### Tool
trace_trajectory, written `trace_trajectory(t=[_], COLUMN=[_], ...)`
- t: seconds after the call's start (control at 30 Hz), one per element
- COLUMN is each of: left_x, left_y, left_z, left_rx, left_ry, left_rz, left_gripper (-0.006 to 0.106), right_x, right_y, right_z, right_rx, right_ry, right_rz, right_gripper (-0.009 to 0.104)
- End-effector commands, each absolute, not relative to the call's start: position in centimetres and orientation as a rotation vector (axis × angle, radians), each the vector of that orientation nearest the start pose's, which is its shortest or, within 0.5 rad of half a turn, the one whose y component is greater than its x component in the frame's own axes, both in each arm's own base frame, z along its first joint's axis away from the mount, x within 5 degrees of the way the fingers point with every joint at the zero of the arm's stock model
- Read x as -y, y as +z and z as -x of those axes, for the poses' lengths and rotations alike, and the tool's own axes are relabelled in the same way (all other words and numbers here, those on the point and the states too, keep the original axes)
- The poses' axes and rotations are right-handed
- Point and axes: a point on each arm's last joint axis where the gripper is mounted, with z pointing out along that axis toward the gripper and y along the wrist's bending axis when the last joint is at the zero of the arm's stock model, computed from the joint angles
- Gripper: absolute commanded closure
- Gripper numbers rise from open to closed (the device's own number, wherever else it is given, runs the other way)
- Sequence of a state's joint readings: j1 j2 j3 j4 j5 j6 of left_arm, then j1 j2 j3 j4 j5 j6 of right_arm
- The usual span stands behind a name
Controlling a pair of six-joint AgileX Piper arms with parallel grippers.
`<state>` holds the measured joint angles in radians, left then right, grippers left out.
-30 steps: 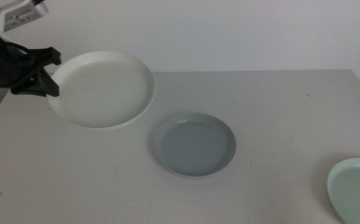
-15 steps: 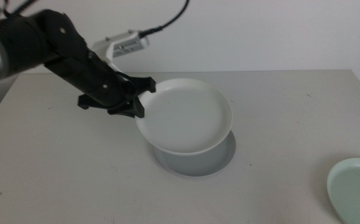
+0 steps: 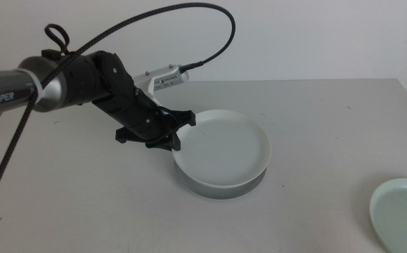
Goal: Stack the three bowls on top of each other.
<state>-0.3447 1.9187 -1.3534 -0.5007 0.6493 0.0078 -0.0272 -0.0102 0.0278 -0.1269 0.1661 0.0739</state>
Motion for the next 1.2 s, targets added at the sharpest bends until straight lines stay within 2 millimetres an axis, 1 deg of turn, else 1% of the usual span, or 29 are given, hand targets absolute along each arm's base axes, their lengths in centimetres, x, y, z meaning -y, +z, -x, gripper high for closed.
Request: trace_trajectory(t=[0.0,0.13,0.27,0.37,0.47,0.53,0.63,0.8,0.87,0.93,1.03,1.17], left_x=[16.7,16.7,16.7,16.7,16.8,16.8,16.9,16.9,16.9,16.9,16.7,15.8], left_y=[22.9,22.3,22.2,21.9,21.5,21.5,21.5,21.9,22.7,23.9,26.7,31.3], left_z=[-37.8,-38.0,-38.0,-38.1,-38.1,-38.1,-38.1,-37.9,-37.6,-37.1,-36.1,-33.9], left_rx=[-2.6,-2.613,-2.61,-2.608,-2.626,-2.628,-2.617,-2.624,-2.606,-2.567,-2.484,-2.372], left_ry=[-0.69,-0.677,-0.664,-0.655,-0.664,-0.665,-0.668,-0.676,-0.686,-0.69,-0.686,-0.65], left_rz=[0.02,0.004,-0.031,-0.048,-0.042,-0.047,-0.087,-0.112,-0.154,-0.243,-0.372,-0.45], left_gripper=[0.1,0.1,0.1,0.097,0.091,0.083,0.066,0.025,0.01,-0.005,-0.005,-0.005], right_x=[0.2,0.2,0.2,0.2,0.2,0.2,0.2,0.2,0.2,0.2,0.2,0.2], right_y=[20.0,20.0,20.0,20.0,20.0,20.0,20.0,20.0,20.0,20.0,20.0,20.0], right_z=[-5.5,-5.5,-5.5,-5.5,-5.5,-5.5,-5.5,-5.5,-5.5,-5.5,-5.5,-5.5], right_rx=[-1.553,-1.553,-1.553,-1.553,-1.553,-1.553,-1.553,-1.553,-1.553,-1.553,-1.553,-1.553], right_ry=[-0.086,-0.086,-0.086,-0.086,-0.086,-0.086,-0.086,-0.086,-0.086,-0.086,-0.086,-0.086], right_rz=[0.026,0.026,0.026,0.026,0.026,0.026,0.026,0.026,0.026,0.026,0.026,0.026], right_gripper=[0.05,0.05,0.05,0.05,0.05,0.05,0.05,0.05,0.05,0.05,0.05,0.05])
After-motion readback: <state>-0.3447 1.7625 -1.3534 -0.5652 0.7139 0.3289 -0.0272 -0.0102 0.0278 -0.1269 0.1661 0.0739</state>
